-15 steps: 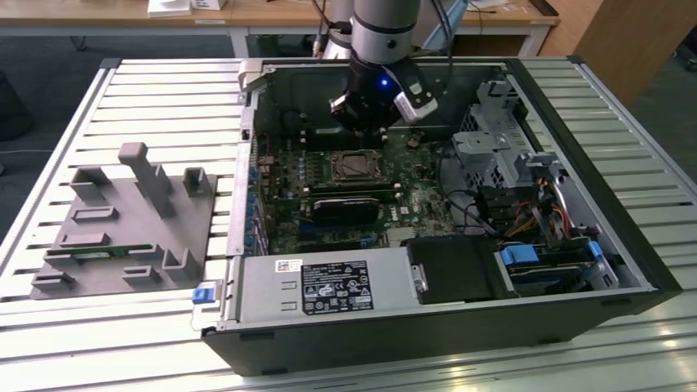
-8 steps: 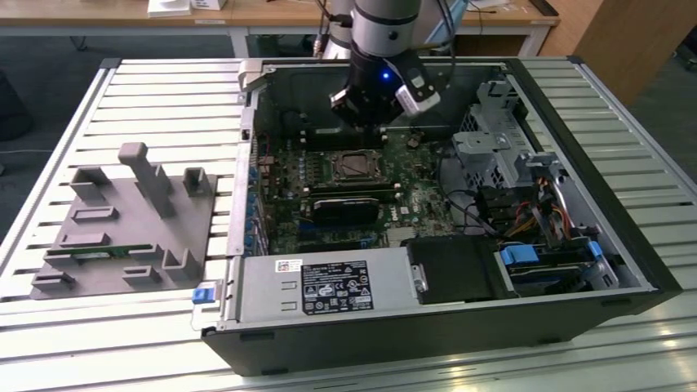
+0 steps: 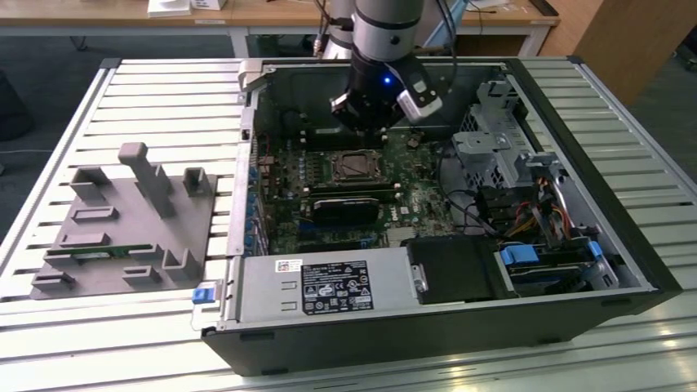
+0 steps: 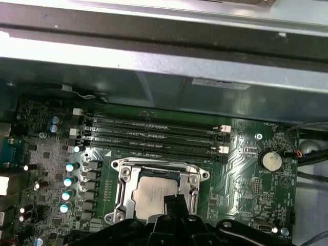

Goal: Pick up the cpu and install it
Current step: 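Install the second cpu locking lever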

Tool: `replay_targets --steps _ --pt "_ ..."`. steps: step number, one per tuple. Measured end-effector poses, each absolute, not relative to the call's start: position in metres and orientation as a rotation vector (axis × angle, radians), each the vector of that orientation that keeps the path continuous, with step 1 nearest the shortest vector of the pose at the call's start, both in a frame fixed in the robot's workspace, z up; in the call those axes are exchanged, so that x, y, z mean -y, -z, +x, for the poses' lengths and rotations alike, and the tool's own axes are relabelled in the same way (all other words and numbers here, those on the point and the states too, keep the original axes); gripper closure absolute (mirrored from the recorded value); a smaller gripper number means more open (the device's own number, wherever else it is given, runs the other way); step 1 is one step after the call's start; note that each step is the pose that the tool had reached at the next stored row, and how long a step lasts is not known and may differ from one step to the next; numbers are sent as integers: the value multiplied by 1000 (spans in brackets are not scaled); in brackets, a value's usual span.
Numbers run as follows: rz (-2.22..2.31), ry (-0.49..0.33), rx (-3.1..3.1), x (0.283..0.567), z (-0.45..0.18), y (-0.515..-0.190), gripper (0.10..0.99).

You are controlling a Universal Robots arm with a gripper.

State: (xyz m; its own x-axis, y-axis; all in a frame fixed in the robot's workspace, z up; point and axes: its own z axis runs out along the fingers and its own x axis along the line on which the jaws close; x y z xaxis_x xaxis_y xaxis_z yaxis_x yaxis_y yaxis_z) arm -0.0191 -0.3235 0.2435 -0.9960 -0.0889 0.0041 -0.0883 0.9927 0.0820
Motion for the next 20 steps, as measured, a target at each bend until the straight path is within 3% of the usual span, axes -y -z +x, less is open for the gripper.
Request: replay_targets --steps 20 --pt "139 128 3128 332 -19 -243 980"
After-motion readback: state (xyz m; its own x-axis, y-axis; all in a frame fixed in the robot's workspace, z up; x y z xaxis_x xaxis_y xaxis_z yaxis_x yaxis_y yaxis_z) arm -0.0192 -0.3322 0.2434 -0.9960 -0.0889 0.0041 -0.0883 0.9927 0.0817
